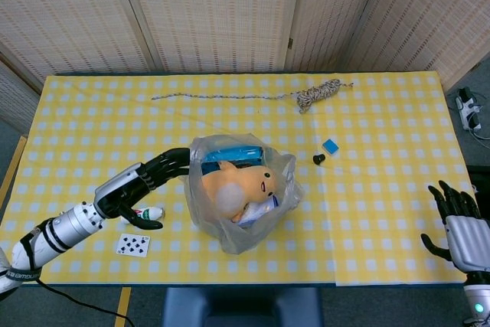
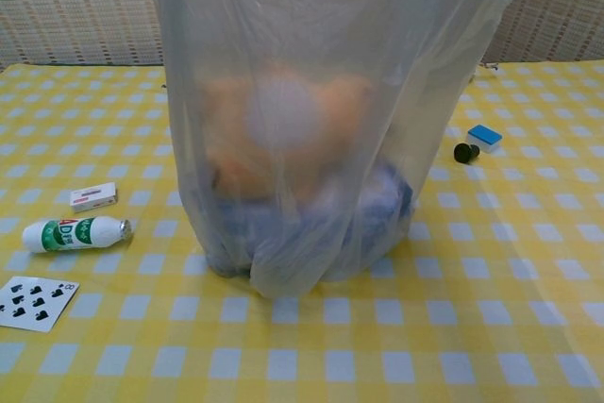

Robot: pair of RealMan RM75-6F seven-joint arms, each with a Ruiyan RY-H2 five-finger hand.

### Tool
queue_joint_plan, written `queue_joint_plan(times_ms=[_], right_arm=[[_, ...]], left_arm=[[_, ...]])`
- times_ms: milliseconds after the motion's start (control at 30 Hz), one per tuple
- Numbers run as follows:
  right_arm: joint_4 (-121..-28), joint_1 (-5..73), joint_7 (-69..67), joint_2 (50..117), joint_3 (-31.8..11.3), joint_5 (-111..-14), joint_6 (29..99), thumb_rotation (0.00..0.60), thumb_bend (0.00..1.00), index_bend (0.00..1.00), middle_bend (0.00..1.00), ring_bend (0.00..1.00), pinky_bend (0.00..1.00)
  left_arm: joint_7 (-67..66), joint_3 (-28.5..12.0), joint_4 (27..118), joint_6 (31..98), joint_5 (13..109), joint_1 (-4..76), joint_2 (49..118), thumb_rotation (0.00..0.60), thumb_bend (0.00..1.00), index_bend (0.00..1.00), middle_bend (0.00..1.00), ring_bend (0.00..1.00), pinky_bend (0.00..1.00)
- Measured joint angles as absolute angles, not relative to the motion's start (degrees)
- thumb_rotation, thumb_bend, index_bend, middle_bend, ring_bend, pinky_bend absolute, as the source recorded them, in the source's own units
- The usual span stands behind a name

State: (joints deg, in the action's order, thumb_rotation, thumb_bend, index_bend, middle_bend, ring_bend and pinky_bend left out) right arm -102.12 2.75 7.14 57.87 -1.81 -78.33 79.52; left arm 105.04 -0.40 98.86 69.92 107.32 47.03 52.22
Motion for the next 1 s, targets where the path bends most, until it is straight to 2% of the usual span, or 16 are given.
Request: queue_joint_plan(times_ms=[1000], right_arm=[[-101.7, 2.7, 4.3, 56.7, -1.9, -77.6, 78.3, 0.6, 0.32, 0.0, 0.0, 0.0, 0.0]], left_arm=[[110.5, 3.0, 91.3, 69.9, 110.0, 57.8, 62.4, 0.6, 0.13, 0.08, 0.07, 0.05, 0.09]])
